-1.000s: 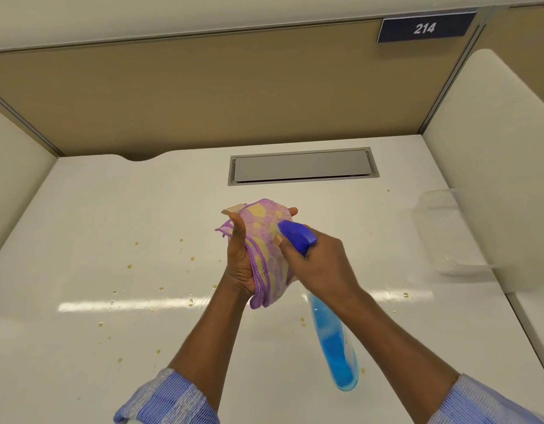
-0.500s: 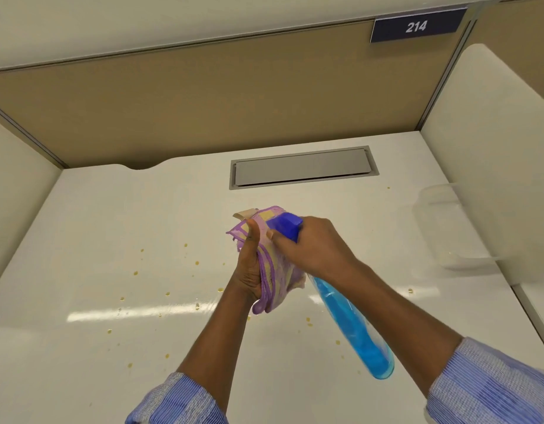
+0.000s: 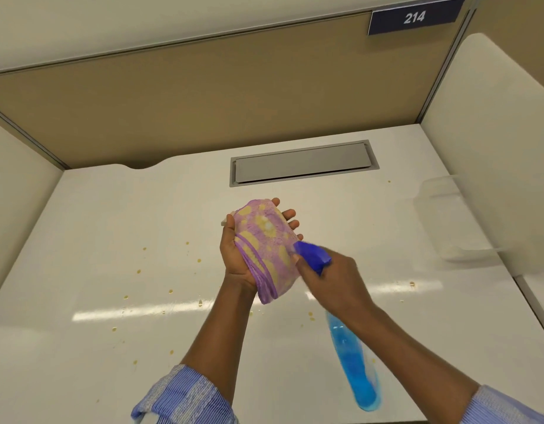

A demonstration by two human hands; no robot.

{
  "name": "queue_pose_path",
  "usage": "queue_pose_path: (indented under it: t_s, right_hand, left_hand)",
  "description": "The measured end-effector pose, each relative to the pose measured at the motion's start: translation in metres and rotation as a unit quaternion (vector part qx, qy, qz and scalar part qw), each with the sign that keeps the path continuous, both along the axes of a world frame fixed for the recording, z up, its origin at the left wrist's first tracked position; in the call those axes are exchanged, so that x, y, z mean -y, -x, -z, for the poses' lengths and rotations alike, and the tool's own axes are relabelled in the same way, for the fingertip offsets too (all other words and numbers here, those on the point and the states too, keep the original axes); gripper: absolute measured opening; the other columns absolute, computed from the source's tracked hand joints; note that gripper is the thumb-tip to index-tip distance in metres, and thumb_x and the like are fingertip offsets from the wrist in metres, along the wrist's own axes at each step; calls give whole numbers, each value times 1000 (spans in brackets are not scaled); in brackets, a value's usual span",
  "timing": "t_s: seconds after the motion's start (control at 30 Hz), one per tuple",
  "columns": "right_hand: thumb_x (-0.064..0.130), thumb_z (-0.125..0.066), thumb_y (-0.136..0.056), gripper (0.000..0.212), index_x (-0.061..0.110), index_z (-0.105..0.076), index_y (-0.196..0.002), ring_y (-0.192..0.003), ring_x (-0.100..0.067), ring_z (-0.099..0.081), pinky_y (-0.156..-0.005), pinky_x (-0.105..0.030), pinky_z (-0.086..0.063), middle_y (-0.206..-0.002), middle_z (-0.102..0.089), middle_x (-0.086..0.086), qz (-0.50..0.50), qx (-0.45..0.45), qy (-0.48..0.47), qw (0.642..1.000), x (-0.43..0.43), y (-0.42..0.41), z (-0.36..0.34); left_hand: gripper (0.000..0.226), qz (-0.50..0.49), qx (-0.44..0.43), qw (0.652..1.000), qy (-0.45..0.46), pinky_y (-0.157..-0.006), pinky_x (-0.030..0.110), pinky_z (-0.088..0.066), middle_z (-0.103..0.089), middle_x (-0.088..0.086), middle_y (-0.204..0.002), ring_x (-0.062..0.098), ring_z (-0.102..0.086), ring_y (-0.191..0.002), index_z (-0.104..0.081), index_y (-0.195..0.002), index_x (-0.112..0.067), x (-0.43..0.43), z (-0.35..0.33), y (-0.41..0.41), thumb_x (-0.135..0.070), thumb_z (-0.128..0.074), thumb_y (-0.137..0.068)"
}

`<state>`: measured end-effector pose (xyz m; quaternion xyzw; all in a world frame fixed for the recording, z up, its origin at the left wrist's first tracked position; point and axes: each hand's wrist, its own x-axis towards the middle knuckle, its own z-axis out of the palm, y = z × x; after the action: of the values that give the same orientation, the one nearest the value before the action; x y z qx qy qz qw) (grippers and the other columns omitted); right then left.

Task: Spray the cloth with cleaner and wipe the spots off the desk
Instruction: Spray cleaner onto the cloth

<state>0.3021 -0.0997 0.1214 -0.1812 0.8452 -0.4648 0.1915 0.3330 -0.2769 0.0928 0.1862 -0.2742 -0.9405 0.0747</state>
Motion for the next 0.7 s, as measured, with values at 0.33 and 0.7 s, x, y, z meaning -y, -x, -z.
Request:
queue_pose_path:
  t_s: [0.33,0.7]
  right_hand:
    - [39,-70,-94,31,26,-55,-71,-54,-13,-46,-53,-22,-38,-56,-52,12,-3,-46,44,998,-14,-5,23]
    - [49,-67,-93,39,18,-56,-72,-55,-16,-46,-57,-37,-43,-57,-51,6,-31,-47,64,996,-34,-8,32]
  left_hand:
    - [82,-39,-12,999,-36,-101,55,-53,-58,17,-146,36,-64,-124,-47,-151,-14,-6,-1,-6,-70,-24,-96]
    - [83,-96,-27,993,-67,-102,58,-51,-61,13,-142,33,-67,-119,-42,-154,-16,-12,-6,-7,-73,-25,-96]
